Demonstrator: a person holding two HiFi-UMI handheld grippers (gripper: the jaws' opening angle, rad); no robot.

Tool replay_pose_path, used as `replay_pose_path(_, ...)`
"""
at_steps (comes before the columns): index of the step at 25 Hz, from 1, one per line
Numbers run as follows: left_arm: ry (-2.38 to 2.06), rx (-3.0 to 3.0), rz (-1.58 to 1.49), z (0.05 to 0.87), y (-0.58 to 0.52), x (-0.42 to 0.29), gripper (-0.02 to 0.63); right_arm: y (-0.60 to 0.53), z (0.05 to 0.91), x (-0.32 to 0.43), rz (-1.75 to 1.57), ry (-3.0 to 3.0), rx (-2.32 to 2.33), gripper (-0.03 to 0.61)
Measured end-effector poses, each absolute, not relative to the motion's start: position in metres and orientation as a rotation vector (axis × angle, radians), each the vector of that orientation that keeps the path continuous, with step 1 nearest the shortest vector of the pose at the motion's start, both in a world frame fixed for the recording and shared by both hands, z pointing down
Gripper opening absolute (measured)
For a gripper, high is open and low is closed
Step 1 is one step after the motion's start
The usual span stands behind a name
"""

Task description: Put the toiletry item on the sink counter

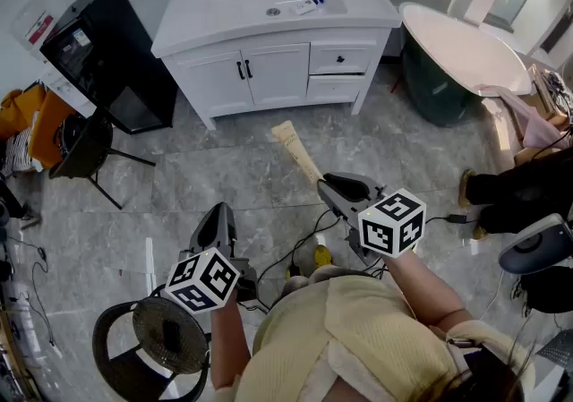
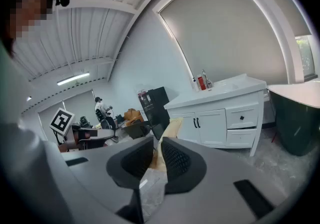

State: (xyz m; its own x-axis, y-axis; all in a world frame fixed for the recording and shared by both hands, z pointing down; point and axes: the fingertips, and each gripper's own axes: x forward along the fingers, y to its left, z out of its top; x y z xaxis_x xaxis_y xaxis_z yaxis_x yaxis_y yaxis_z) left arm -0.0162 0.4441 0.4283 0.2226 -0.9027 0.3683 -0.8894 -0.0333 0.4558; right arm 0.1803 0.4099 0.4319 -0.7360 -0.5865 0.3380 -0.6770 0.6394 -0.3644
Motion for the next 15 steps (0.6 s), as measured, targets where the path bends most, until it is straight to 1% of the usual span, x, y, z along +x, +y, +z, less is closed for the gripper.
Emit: replay_pose_path(15,-1.696,1.870,0.012,0.437,0.416,-0.002,0.052,0.378,0.445,0.200,0.766,-2.664,1.016,0.071)
